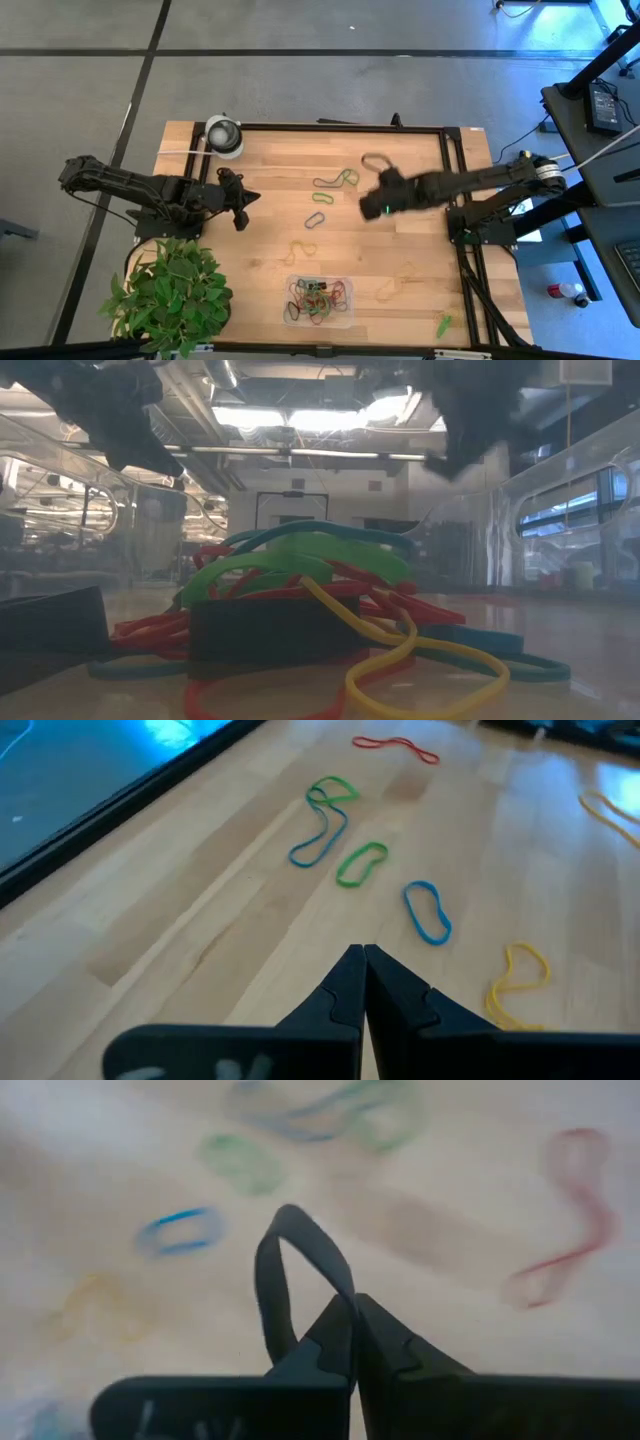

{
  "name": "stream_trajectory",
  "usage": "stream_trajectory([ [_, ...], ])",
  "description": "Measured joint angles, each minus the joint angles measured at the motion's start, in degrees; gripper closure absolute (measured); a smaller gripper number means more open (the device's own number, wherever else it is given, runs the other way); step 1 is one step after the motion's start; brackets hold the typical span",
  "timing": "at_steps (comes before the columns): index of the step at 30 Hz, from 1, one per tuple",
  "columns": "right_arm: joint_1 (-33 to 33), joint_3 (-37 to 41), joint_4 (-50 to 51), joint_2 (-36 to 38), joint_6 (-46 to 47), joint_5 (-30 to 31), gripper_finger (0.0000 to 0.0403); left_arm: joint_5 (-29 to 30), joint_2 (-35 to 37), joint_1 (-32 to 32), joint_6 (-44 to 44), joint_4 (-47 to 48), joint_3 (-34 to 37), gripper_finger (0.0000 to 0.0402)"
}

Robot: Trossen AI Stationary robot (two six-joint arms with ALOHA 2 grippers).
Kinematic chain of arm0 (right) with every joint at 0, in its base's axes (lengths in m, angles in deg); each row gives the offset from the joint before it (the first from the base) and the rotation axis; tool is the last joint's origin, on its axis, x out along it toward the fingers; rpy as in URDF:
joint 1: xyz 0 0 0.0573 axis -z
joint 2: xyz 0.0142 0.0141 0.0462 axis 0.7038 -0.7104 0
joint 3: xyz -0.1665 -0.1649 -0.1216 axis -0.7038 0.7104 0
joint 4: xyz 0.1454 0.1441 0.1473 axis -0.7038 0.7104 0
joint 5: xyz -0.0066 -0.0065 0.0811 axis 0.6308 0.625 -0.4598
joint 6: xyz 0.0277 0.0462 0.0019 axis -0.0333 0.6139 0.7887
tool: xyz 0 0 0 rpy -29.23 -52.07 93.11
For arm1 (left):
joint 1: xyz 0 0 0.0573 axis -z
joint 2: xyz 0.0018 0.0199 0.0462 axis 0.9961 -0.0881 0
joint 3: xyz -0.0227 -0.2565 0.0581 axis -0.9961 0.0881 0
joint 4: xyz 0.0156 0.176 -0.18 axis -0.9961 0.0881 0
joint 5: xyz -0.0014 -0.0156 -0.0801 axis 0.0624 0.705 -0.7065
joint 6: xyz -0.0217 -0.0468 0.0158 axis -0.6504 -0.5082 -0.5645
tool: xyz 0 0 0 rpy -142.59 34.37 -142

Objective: Pick and place rubber bands into bin
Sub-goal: Put the black rubber band into the transparent bin

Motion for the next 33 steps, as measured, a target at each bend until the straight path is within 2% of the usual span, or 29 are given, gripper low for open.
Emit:
stream_trajectory([
  [3, -8.4, -8.8, 2.3, -6.2, 5.1, 3.4, 0.0401, -1.0, 0.0, 0.0, 2.3, 0.0, 0.0, 0.04],
  [7, -15.6, -23.0, 7.7, -18.6, 7.7, 3.3, 0.0402, -2.3, 0.0, 0.0, 5.9, 0.0, 0.0, 0.04],
  [12, -20.4, -38.3, 10.2, -33.2, 9.3, -3.1, 0.0402, -1.2, 0.0, 0.0, 8.5, 0.0, 0.0, 0.04],
  [17, -23.2, -48.5, 10.7, -43.4, 13.1, -8.3, 0.0395, -0.3, 0.0, 0.0, 8.1, 0.0, 0.0, 0.04],
  [21, -24.5, -52.4, 12.4, -47.8, 16.1, -11.8, 0.0383, -0.3, 0.0, 0.0, 8.0, 0.0, 0.0, 0.04],
  [26, -25.0, -52.3, 13.6, -48.6, 20.2, -15.9, 0.0351, -1.1, 0.0, 0.0, 7.9, 0.0, 0.0, 0.0394],
  [33, -25.0, -53.3, 15.7, -48.5, 19.5, -16.0, 0.027, -4.2, 0.0, 0.0, 6.5, 0.0, 0.0, 0.0337],
])
